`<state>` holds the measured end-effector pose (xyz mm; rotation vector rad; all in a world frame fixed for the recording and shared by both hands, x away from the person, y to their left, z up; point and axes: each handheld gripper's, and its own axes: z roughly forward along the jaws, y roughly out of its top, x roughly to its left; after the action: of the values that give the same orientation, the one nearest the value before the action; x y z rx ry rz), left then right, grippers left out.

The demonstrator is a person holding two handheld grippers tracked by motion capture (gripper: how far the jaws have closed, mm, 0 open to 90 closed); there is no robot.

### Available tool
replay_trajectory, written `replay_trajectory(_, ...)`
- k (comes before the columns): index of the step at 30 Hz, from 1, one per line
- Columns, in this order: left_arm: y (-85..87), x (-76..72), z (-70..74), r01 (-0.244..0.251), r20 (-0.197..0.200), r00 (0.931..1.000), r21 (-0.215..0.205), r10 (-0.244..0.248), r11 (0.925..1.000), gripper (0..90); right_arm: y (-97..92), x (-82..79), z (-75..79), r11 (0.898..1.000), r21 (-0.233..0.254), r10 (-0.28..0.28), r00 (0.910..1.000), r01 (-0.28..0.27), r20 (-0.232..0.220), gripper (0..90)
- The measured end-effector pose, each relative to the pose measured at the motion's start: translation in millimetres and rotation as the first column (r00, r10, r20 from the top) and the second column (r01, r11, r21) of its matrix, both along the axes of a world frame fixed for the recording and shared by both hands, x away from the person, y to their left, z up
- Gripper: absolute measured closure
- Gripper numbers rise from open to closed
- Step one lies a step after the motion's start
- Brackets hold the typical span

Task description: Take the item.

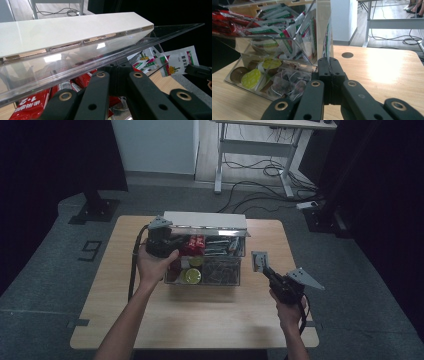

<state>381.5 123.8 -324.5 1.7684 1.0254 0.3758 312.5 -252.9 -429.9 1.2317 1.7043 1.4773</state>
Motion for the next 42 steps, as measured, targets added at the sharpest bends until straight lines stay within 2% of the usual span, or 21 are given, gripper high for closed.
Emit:
replay_trajectory(23, -1.4, -0.8, 0.0, -0.001, 0.001, 1.0000, 0.000, 0.001, 1.0000, 90.0, -6.9, 2.6, -26.7, 1.000, -0.008, -0.011, 0.9979, 0.011, -0.064, 89.1)
replay_trajectory(42, -1.8, -1.5, -0.2, 0.001, 0.001, 1.0000, 0.001, -0.001, 1.0000, 90.0, -14.0, 10.0, -57.5, 0.999, -0.035, -0.038, 0.9880, 0.033, -0.150, 89.1)
